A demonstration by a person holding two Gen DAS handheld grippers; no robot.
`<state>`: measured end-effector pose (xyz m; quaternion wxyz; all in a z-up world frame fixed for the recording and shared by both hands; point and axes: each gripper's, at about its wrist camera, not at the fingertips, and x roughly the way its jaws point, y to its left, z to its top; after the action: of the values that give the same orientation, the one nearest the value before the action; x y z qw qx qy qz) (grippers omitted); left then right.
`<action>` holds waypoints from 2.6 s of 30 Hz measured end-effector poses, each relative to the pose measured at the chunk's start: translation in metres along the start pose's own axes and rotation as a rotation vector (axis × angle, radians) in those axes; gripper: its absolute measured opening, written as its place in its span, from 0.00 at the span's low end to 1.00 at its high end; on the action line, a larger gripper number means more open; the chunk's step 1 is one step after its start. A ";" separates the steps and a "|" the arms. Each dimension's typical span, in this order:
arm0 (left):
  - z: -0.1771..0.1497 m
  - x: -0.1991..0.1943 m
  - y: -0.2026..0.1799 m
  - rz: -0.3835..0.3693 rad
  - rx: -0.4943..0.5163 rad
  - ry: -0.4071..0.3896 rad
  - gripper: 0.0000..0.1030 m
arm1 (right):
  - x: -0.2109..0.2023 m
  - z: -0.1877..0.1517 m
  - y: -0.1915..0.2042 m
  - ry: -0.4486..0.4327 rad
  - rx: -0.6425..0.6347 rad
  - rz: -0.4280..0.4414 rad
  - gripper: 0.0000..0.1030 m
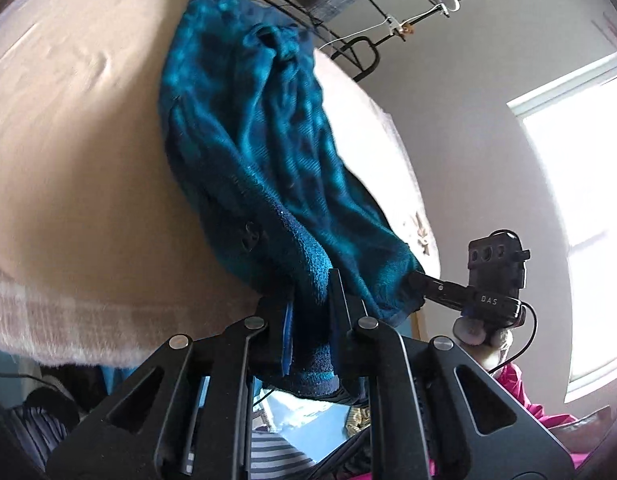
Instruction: Fold large clothes
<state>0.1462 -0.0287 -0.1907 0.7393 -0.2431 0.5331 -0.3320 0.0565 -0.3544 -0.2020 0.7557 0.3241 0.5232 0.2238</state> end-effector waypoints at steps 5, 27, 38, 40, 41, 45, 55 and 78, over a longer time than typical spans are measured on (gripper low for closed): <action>0.025 -0.007 -0.004 -0.036 -0.009 -0.033 0.11 | 0.004 0.028 0.022 -0.044 -0.015 -0.013 0.08; 0.153 0.059 0.077 0.015 -0.234 -0.060 0.12 | 0.093 0.180 -0.010 -0.075 0.087 -0.166 0.08; 0.164 0.052 0.100 -0.082 -0.353 -0.055 0.24 | 0.068 0.189 -0.028 -0.080 0.157 -0.001 0.18; 0.166 0.050 0.100 -0.103 -0.362 -0.056 0.26 | 0.063 0.186 -0.032 -0.082 0.158 0.022 0.18; 0.166 0.049 0.100 -0.109 -0.364 -0.055 0.26 | 0.061 0.185 -0.035 -0.081 0.165 0.039 0.18; 0.170 0.047 0.102 -0.174 -0.398 -0.060 0.39 | 0.052 0.183 -0.052 -0.109 0.271 0.220 0.41; 0.188 -0.003 0.088 -0.070 -0.242 -0.207 0.61 | 0.028 0.182 -0.022 -0.187 -0.002 -0.061 0.48; 0.182 0.065 0.058 0.095 0.074 -0.068 0.08 | 0.080 0.168 0.009 -0.132 -0.338 -0.297 0.07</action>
<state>0.3463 -0.0384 -0.2157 0.7803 -0.2012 0.5059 -0.3076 0.2417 -0.3372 -0.2065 0.8564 0.1261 0.4698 0.1731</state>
